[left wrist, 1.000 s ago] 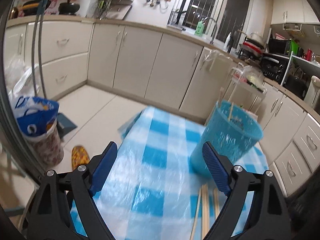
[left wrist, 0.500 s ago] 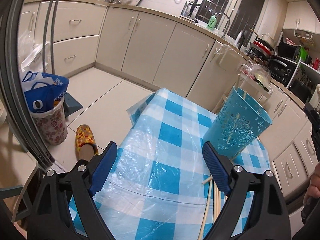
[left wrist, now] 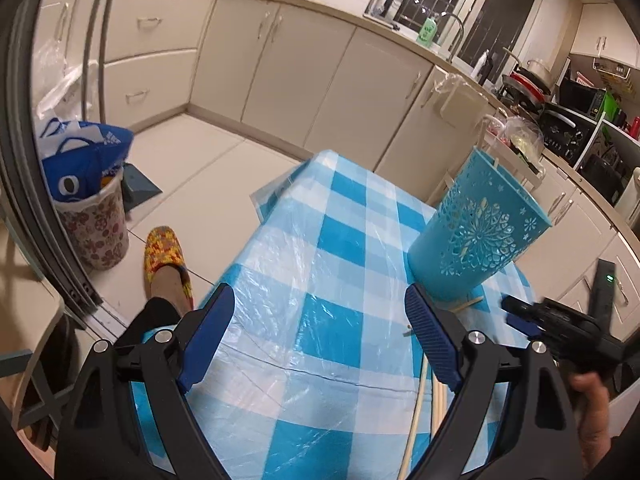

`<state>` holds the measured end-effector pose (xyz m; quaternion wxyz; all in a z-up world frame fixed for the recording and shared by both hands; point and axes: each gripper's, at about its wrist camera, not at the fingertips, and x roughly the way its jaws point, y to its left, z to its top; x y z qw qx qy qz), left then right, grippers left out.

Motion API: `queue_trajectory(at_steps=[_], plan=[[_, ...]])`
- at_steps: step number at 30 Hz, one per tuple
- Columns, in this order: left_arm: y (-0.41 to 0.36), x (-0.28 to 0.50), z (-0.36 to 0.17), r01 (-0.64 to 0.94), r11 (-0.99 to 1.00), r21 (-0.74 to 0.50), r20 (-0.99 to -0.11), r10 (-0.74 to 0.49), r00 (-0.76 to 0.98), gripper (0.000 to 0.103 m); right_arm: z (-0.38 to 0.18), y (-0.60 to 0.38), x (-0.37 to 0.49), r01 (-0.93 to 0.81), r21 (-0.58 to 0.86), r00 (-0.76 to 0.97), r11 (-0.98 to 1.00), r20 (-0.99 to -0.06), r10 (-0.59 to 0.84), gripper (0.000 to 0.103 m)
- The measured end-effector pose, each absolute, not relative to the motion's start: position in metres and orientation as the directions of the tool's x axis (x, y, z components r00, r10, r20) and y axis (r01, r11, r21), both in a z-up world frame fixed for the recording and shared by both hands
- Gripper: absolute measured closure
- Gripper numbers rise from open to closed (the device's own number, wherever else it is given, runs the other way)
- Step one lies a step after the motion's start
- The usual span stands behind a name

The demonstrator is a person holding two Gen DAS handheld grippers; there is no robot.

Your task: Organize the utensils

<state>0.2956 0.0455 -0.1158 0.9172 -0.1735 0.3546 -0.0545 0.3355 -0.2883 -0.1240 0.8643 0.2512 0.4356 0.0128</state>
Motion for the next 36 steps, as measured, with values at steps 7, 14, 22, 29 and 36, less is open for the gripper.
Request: queue_trajectory(at_steps=[7,14,22,29,36], plan=[[0.014,0.321,-0.112,0.085,0.957,-0.277,-0.646,-0.251,0.721,0.019,-0.135,-0.265,0.354,0.223,0.342,0.592,0.913,-0.791,0.152,0.057],[-0.022,0.348,-0.121,0.169,0.953,-0.252,-0.684,-0.299,0.665,0.019,-0.144,-0.246,0.363,0.175,0.164,0.552,0.971,-0.833,0.041,0.056],[-0.012,0.381,-0.125,0.157,0.864,-0.478,-0.535,-0.428,0.729,0.014,-0.144,-0.28,0.344,0.171,0.372,0.587,0.912,-0.782,0.209,0.056],[-0.012,0.435,-0.152,0.006,0.794,-0.608,-0.563,-0.436,0.702,0.014,-0.155,-0.305,0.322,0.189,0.507,0.64,0.841,-0.713,0.287,0.055],[-0.011,0.447,-0.176,-0.089,0.755,-0.649,-0.586,-0.422,0.692,0.014,-0.155,-0.3,0.314,0.148,0.512,0.688,0.846,-0.668,0.284,0.051]])
